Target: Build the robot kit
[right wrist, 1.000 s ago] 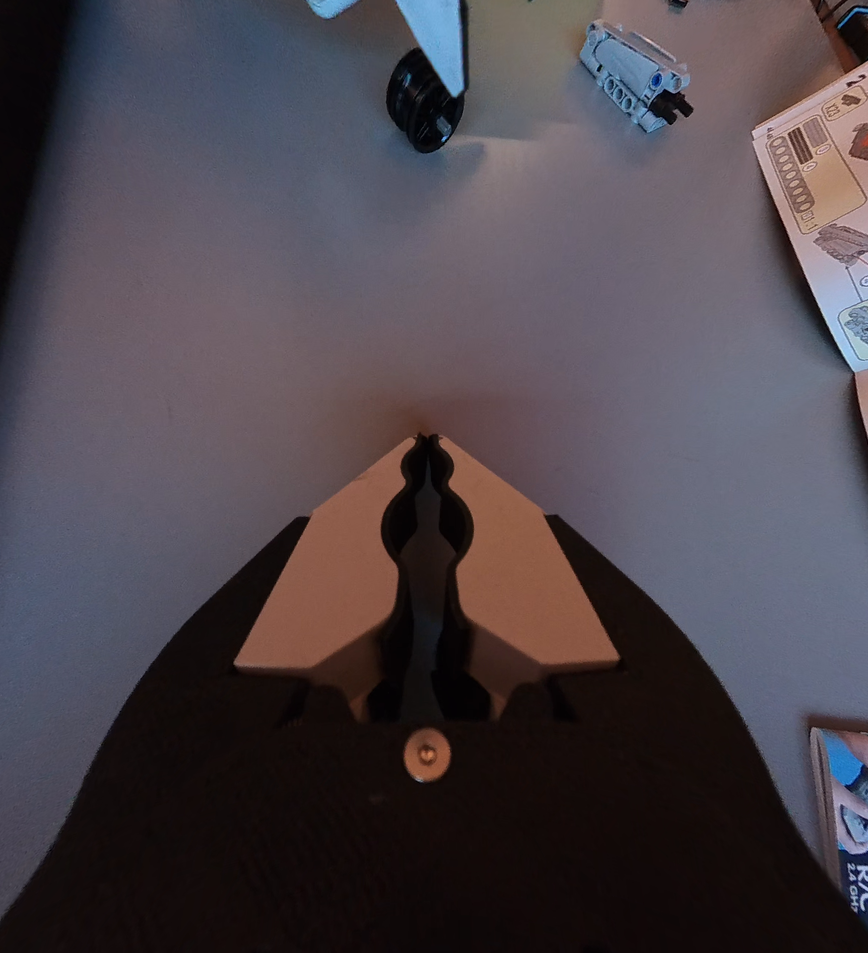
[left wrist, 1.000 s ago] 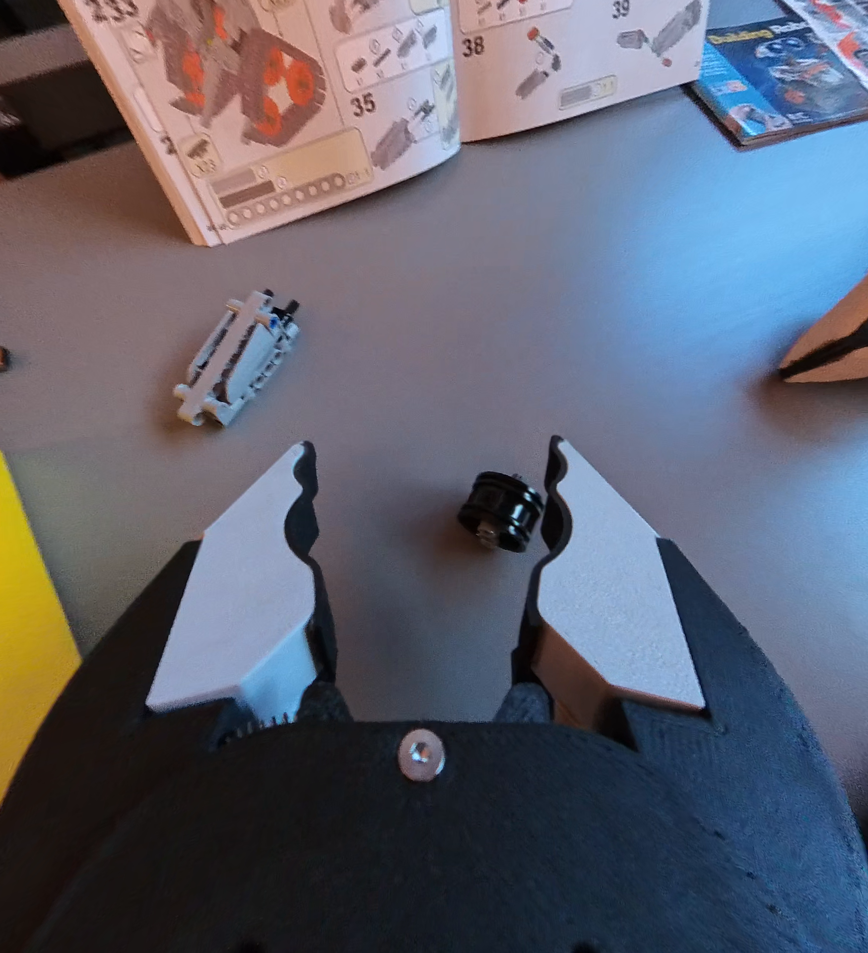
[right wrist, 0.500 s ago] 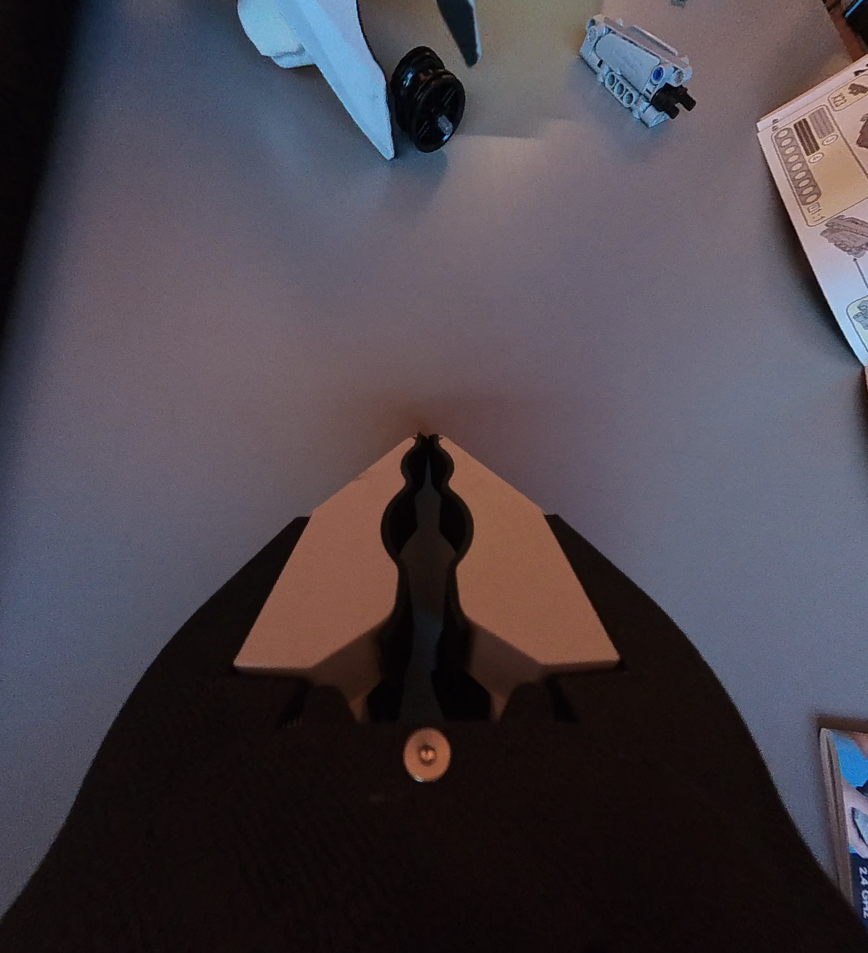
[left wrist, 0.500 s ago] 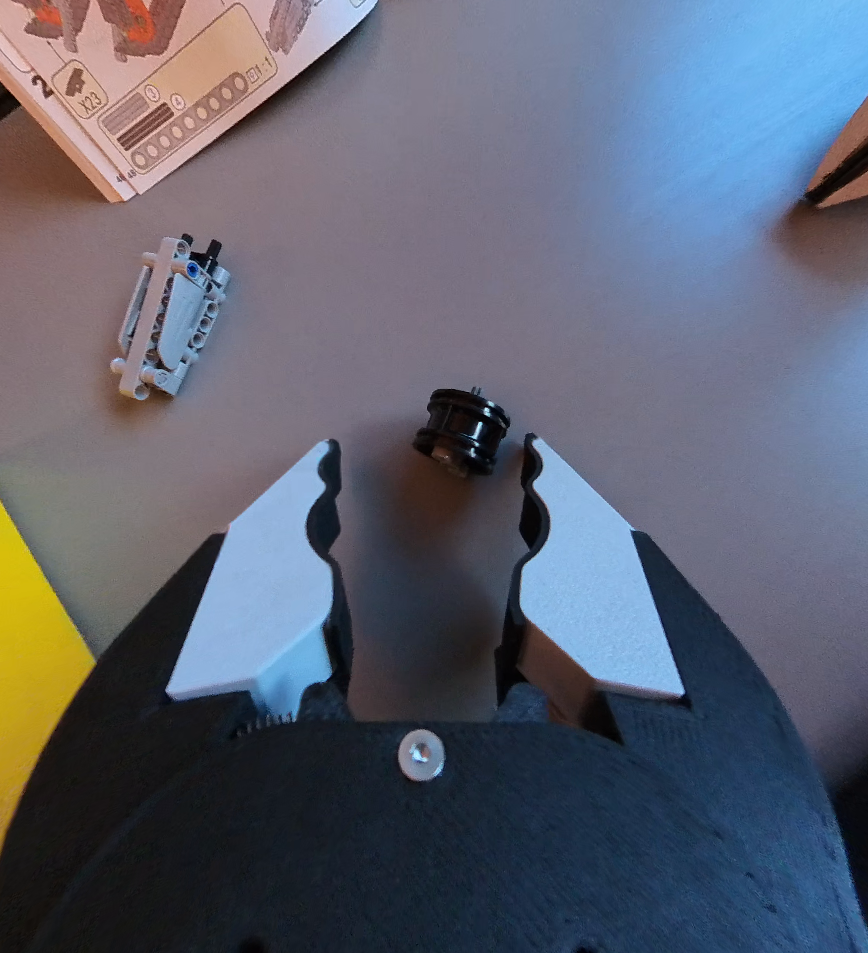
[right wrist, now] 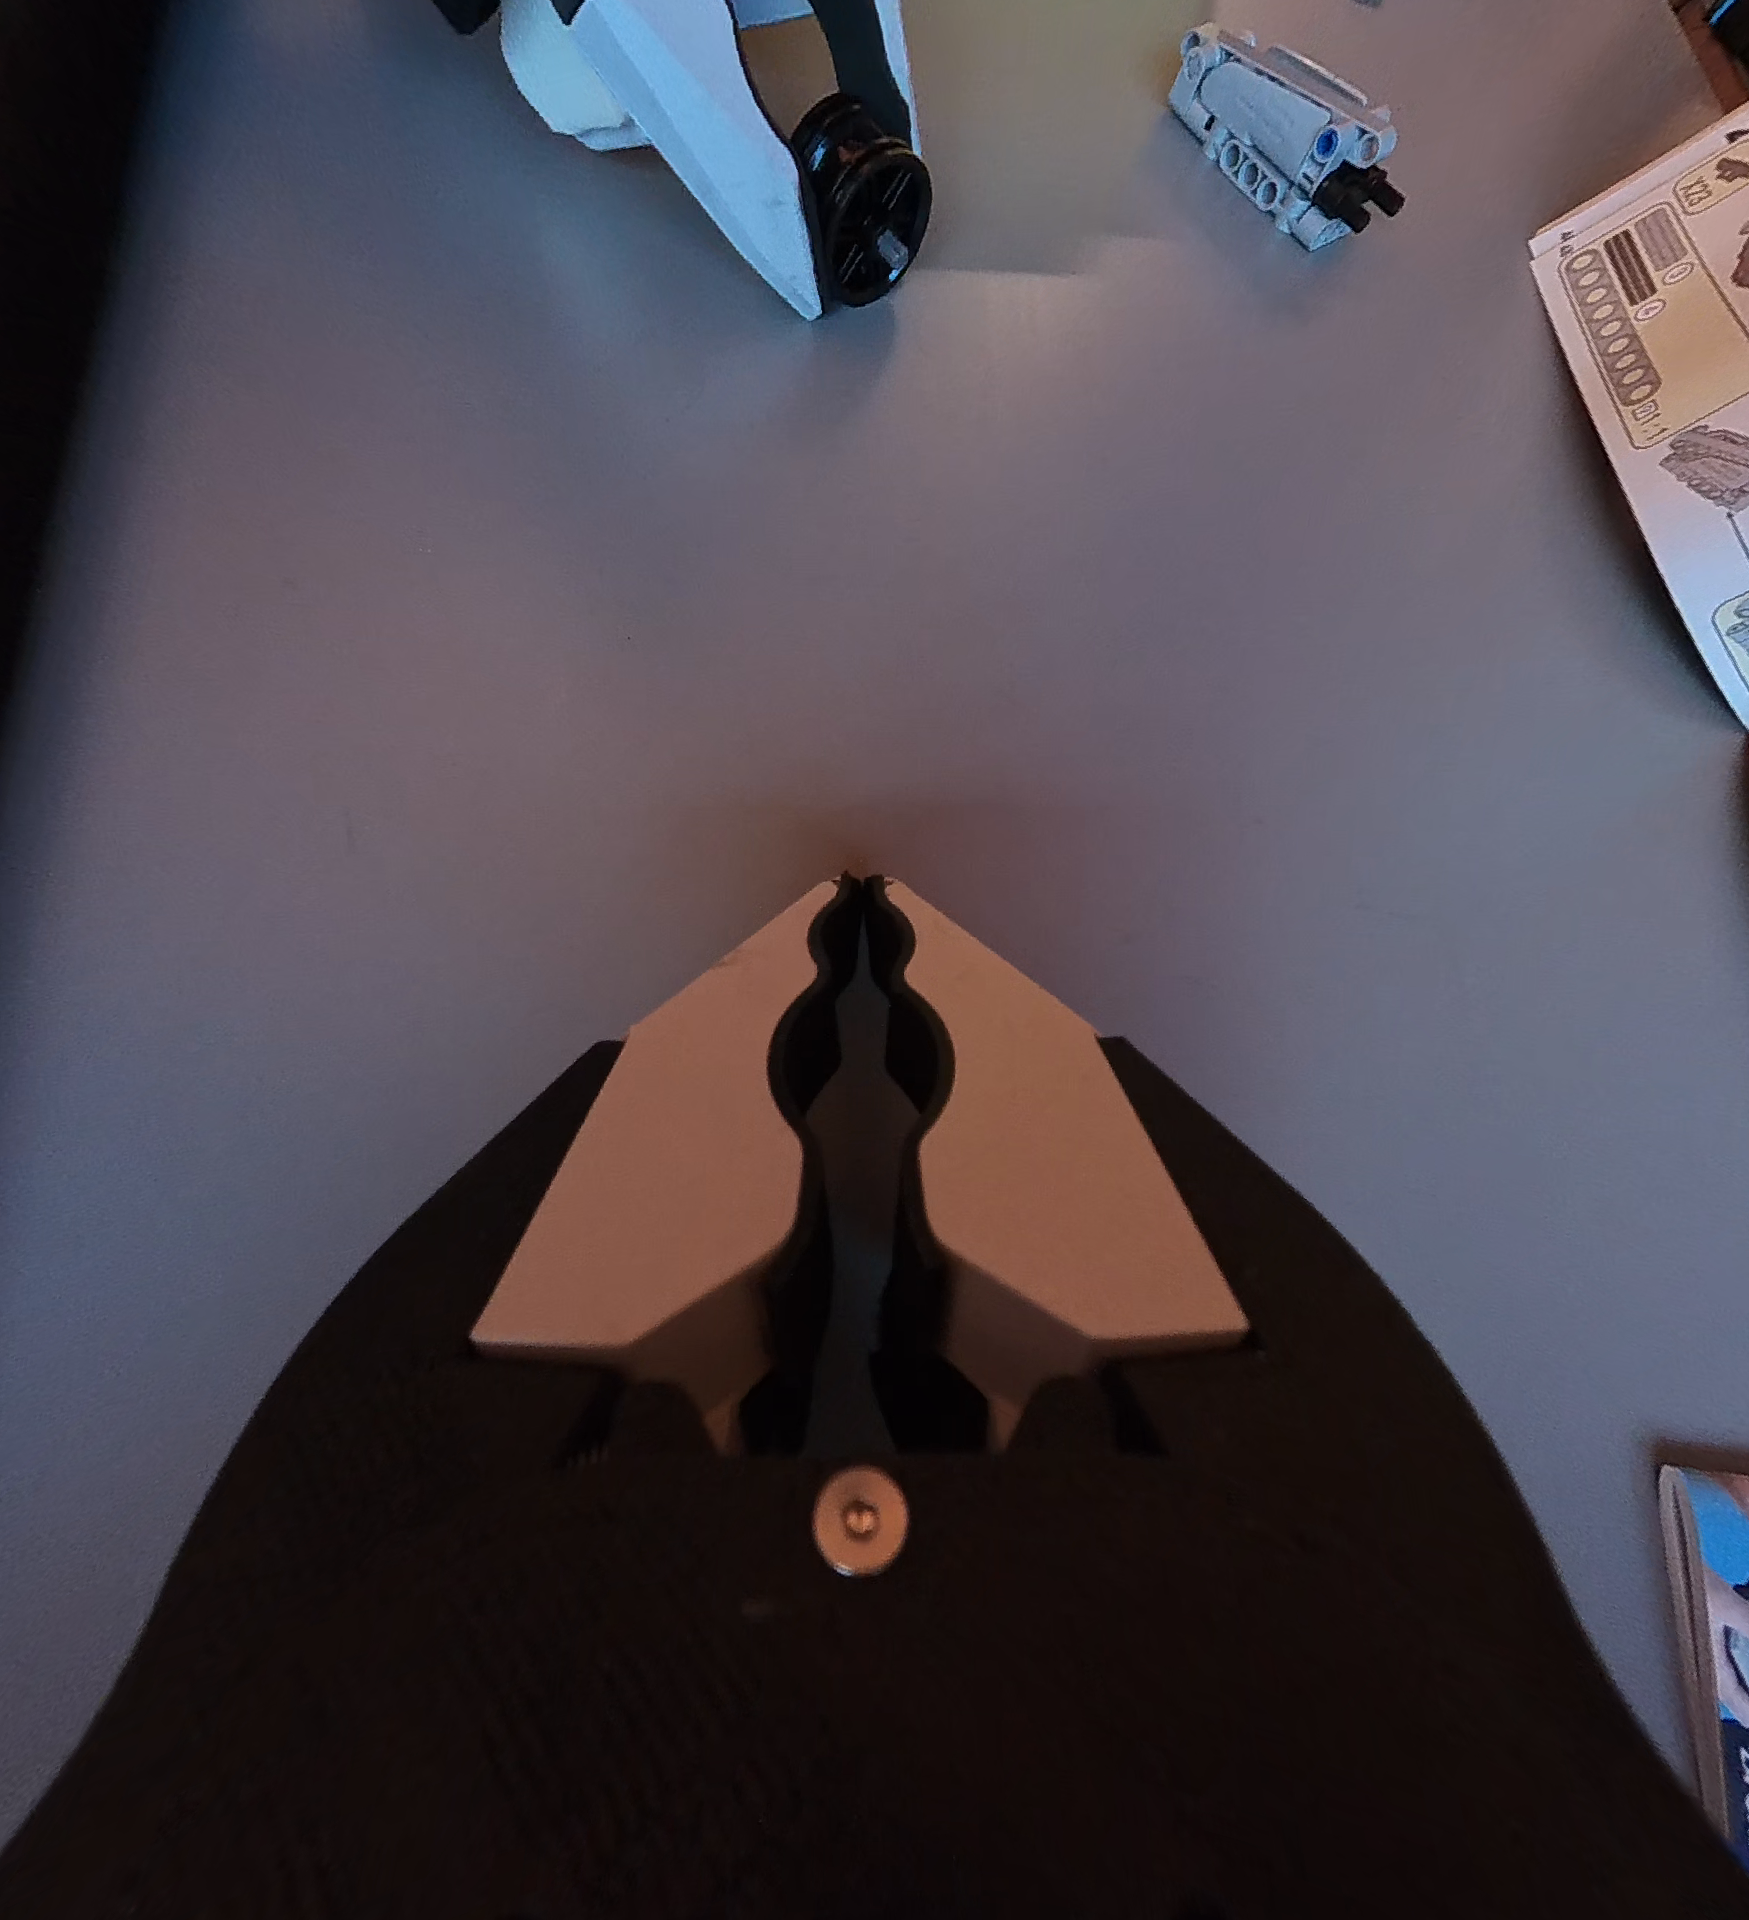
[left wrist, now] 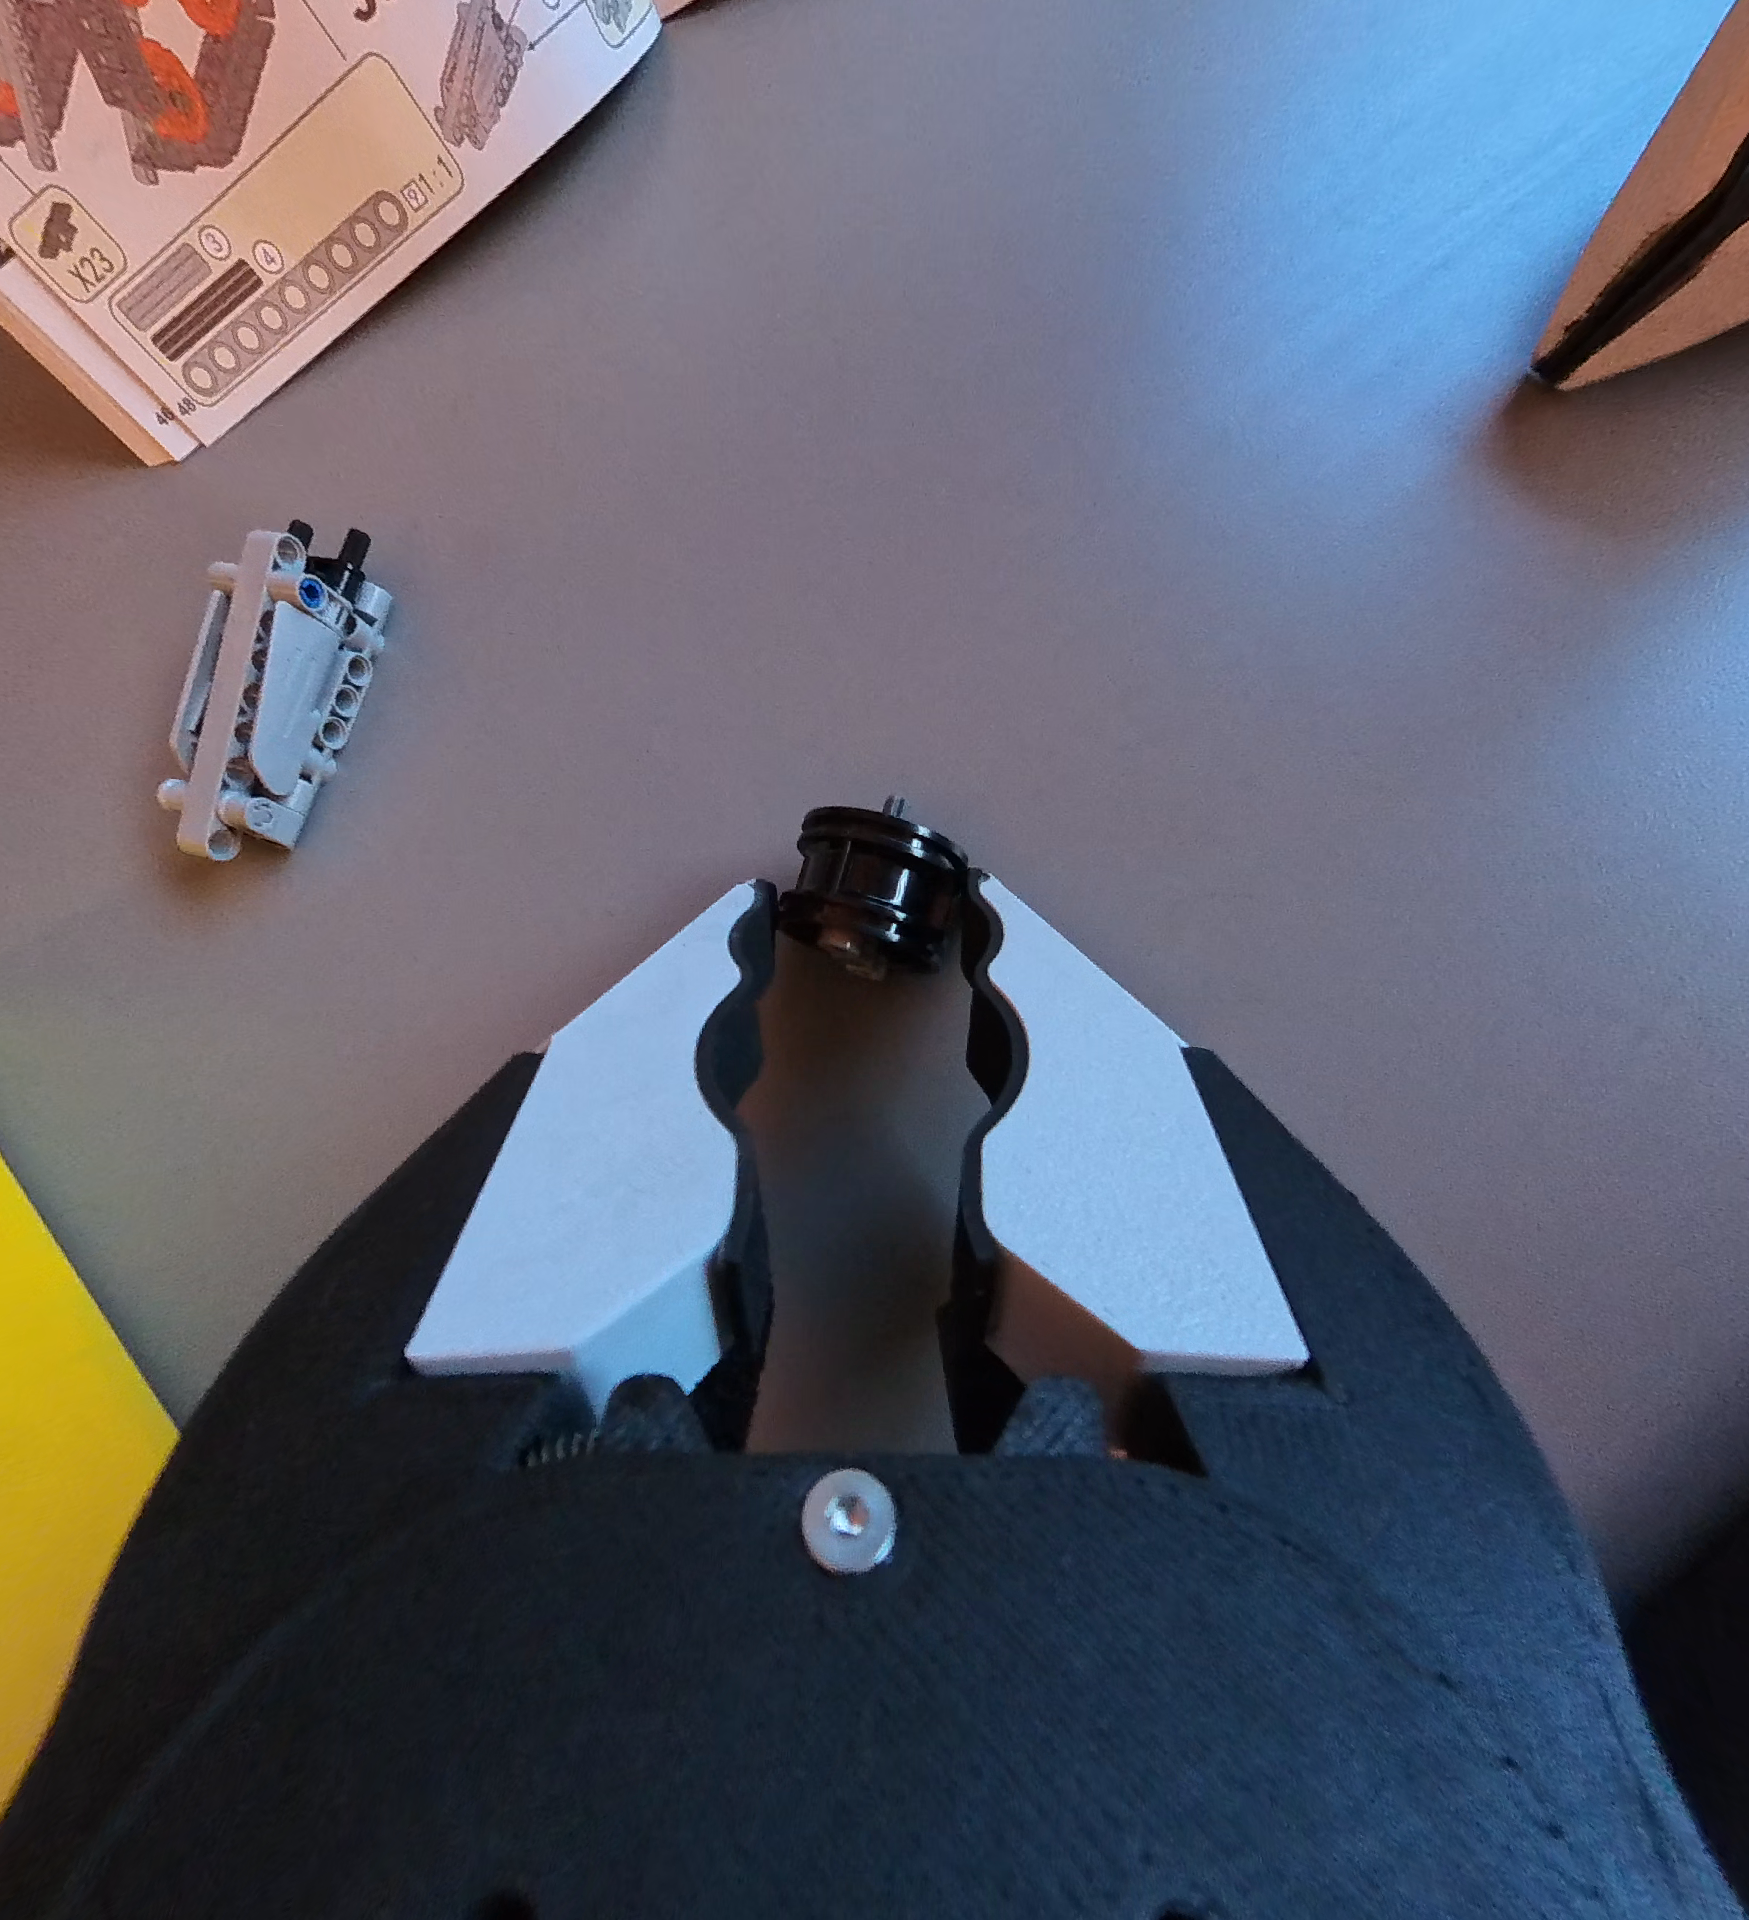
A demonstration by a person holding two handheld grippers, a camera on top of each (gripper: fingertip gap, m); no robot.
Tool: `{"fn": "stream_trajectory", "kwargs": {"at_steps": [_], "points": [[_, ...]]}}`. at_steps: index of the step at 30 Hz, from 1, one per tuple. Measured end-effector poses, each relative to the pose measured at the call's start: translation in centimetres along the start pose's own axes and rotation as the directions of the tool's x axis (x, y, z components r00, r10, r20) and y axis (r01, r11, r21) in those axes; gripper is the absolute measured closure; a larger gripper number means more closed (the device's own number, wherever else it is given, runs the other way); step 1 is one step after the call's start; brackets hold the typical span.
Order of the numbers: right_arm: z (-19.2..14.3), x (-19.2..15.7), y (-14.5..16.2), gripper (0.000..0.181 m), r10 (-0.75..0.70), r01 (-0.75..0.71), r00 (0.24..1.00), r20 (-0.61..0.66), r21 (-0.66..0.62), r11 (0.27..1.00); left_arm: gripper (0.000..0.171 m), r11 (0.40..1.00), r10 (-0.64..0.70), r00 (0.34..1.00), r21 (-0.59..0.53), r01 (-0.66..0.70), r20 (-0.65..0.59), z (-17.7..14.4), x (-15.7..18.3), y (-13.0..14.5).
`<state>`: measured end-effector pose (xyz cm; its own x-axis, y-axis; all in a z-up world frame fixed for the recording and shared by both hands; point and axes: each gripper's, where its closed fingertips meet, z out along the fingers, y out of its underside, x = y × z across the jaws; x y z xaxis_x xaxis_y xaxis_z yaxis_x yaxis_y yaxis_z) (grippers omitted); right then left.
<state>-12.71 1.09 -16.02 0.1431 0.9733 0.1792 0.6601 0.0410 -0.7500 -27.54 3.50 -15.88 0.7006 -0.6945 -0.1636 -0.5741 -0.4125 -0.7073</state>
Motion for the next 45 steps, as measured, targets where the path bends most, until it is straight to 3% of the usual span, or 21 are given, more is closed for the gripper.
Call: {"fn": "stream_trajectory", "kwargs": {"at_steps": [10,18,25,29,45], "points": [[0.0,0.0,0.0,0.180,0.015,-0.015,1.000,0.010,0.000,1.000,0.138,1.000,-0.021,1.000,-0.011,0.021,0.000,0.1,-0.1,-0.1],[0.1,0.1,0.0,0.178,0.062,-0.062,0.997,0.040,0.000,0.998,0.138,0.994,-0.112,0.992,0.010,0.113,-0.060,0.2,0.3,-0.6],[0.1,-0.2,-0.1,0.180,0.037,-0.037,0.999,0.026,0.001,0.999,0.138,0.991,-0.047,0.996,0.123,0.056,-0.077,-0.8,1.6,-3.1],[0.1,-0.2,-0.1,0.180,0.034,-0.034,0.999,0.028,0.001,0.999,0.138,0.995,0.016,0.999,0.100,-0.011,-0.049,-0.4,2.0,-2.9],[0.2,-0.4,-0.2,0.180,0.036,-0.036,0.999,0.035,0.002,0.999,0.138,0.997,0.062,0.997,0.053,-0.059,-0.047,0.3,2.5,-2.2]]}}
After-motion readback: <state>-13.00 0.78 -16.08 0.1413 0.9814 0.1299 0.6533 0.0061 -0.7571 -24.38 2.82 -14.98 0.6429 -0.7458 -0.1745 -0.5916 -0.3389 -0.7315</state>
